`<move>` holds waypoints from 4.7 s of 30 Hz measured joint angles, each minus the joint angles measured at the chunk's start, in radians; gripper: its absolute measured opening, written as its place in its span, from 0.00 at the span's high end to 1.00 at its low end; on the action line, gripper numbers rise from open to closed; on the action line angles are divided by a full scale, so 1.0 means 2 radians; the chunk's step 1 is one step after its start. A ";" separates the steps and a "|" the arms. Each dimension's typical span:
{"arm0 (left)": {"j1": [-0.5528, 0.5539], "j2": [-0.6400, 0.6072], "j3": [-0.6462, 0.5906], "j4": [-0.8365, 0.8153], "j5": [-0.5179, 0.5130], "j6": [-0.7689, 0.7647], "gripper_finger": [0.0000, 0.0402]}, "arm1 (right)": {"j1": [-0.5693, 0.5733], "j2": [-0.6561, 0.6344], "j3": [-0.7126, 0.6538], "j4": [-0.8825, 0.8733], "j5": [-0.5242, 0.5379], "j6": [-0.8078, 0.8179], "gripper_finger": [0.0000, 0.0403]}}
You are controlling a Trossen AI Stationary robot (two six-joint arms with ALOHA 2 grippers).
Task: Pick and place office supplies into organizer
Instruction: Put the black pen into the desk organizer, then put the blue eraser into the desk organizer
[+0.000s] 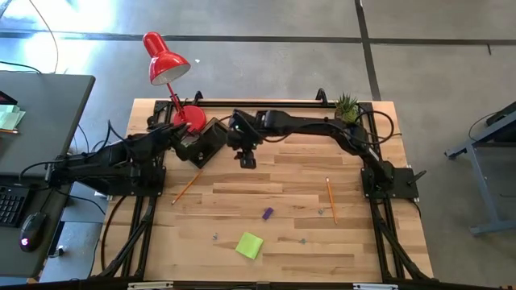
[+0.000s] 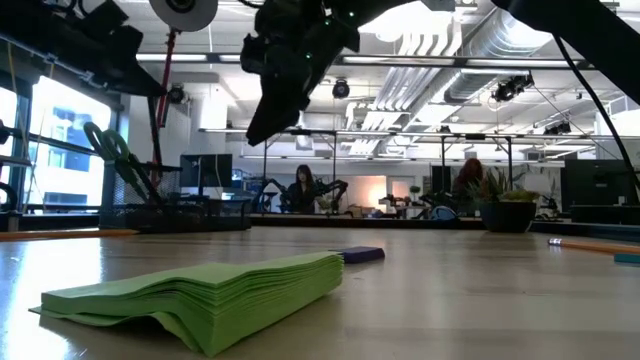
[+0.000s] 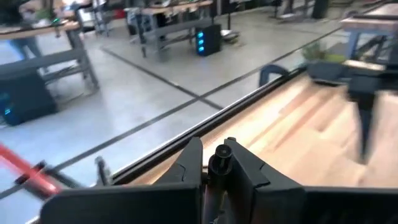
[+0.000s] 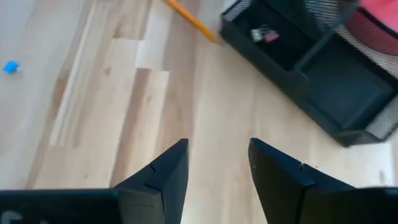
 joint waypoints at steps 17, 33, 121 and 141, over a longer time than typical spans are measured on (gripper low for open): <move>0.000 0.000 0.000 -0.009 0.012 -0.035 0.86 | 0.033 0.000 0.000 0.008 0.000 -0.012 0.67; 0.000 -0.002 0.000 0.038 0.074 -0.038 0.71 | 0.028 0.000 0.000 -0.046 0.042 -0.032 0.67; 0.000 0.002 0.000 0.123 0.300 0.052 0.80 | 0.209 -0.004 -0.177 -0.033 0.105 -0.087 0.84; 0.000 0.002 0.000 0.146 0.311 0.080 0.80 | 0.070 -0.038 -0.118 0.247 0.065 -0.248 0.85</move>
